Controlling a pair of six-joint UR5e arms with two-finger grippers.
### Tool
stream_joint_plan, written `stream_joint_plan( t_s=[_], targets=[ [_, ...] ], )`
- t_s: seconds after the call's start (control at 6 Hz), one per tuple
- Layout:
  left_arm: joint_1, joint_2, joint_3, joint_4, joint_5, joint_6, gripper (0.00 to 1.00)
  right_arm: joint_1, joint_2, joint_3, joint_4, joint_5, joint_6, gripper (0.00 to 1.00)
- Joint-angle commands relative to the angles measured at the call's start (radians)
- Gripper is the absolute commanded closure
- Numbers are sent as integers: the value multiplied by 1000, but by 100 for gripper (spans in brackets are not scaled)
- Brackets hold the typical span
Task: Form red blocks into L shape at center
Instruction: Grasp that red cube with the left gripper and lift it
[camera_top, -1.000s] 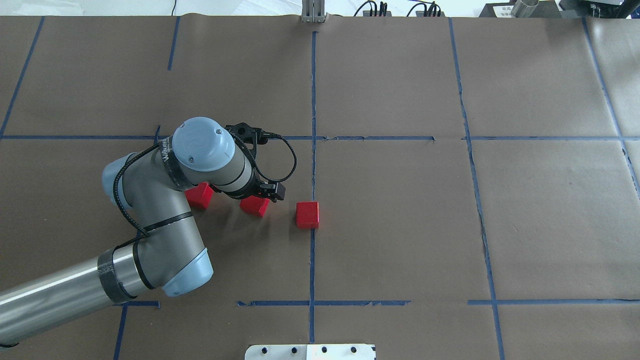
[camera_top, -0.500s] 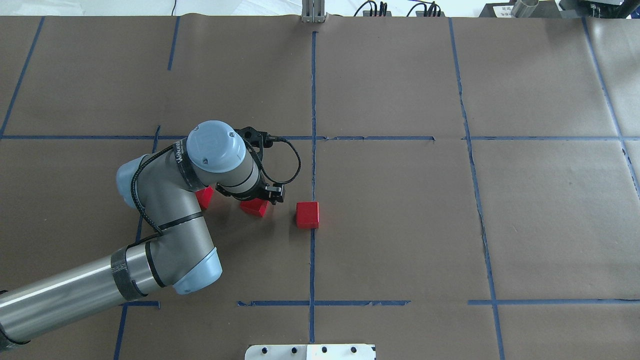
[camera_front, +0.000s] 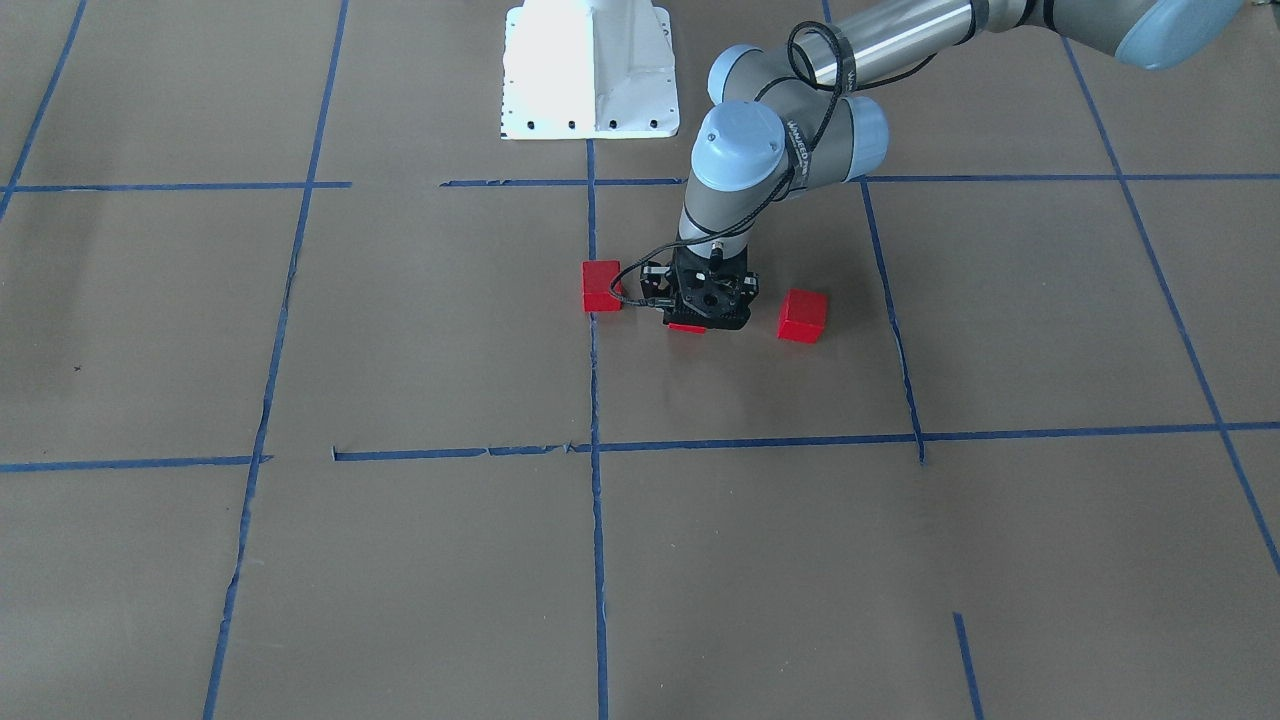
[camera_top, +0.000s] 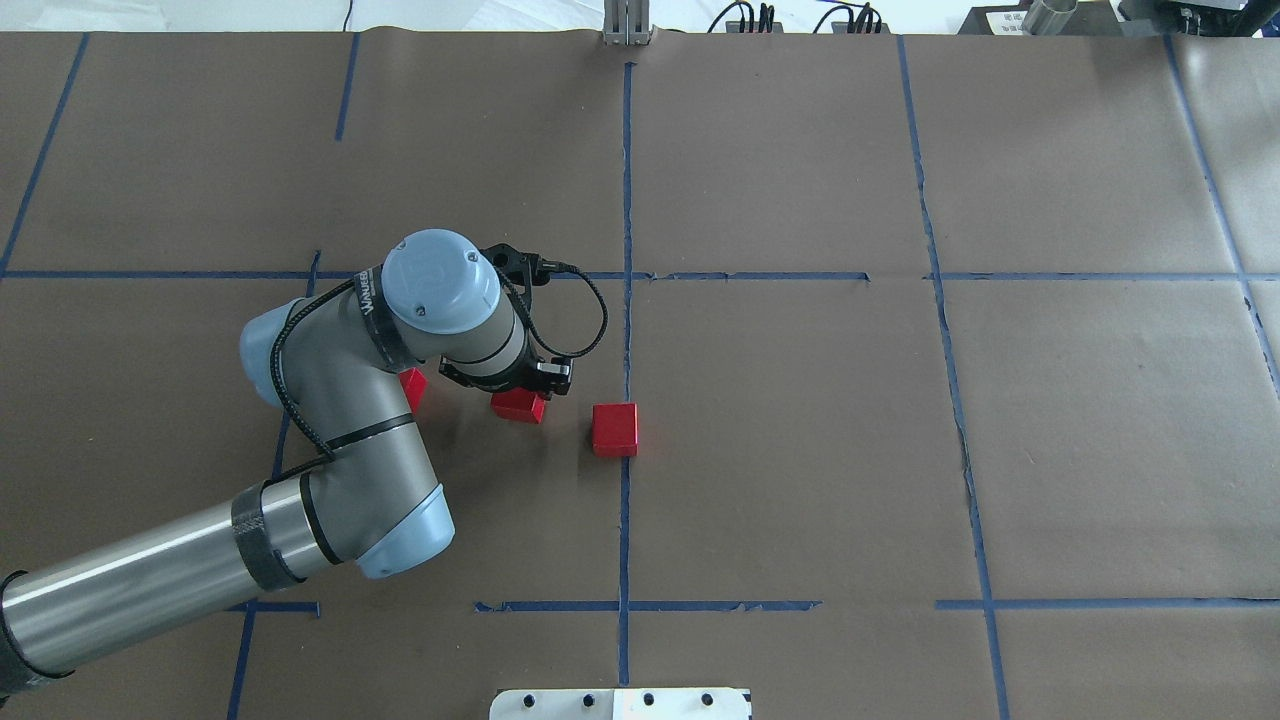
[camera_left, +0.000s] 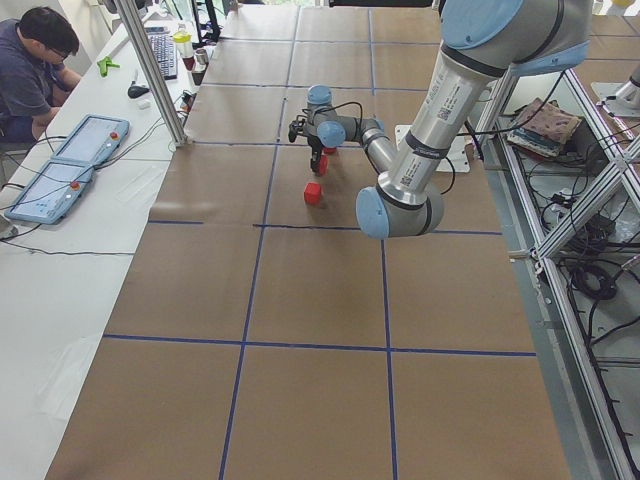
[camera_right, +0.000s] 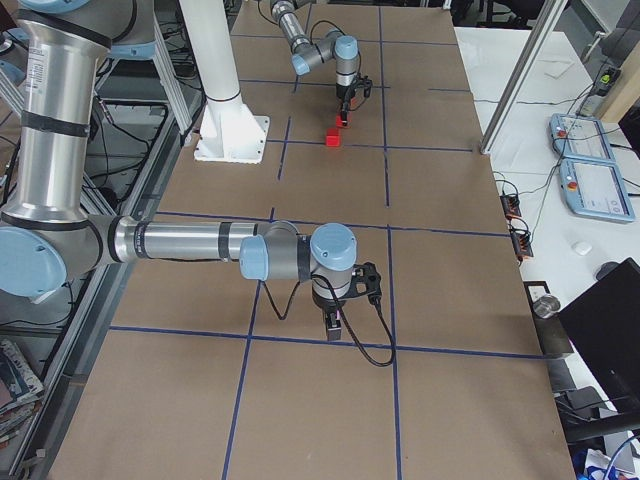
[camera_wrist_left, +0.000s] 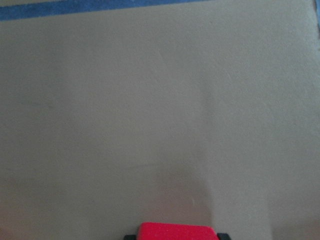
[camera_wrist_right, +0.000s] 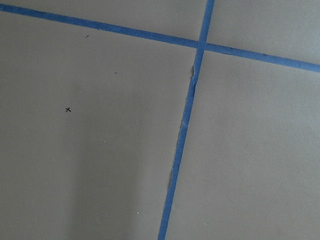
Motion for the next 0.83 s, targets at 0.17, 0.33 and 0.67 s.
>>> stream_joint_plan(
  t_s=[0.17,0.33,0.67],
  targets=[
    [-8,-224,233,12,12,-153,74,0,0,0,0,0,0,0],
    [4,-230,241,12,27,-166,74,0,0,-3,-2,-2,0,0],
    [32,-234,245,13,29,-213,73,0,0,-9,0,-3,0,0]
  ],
)
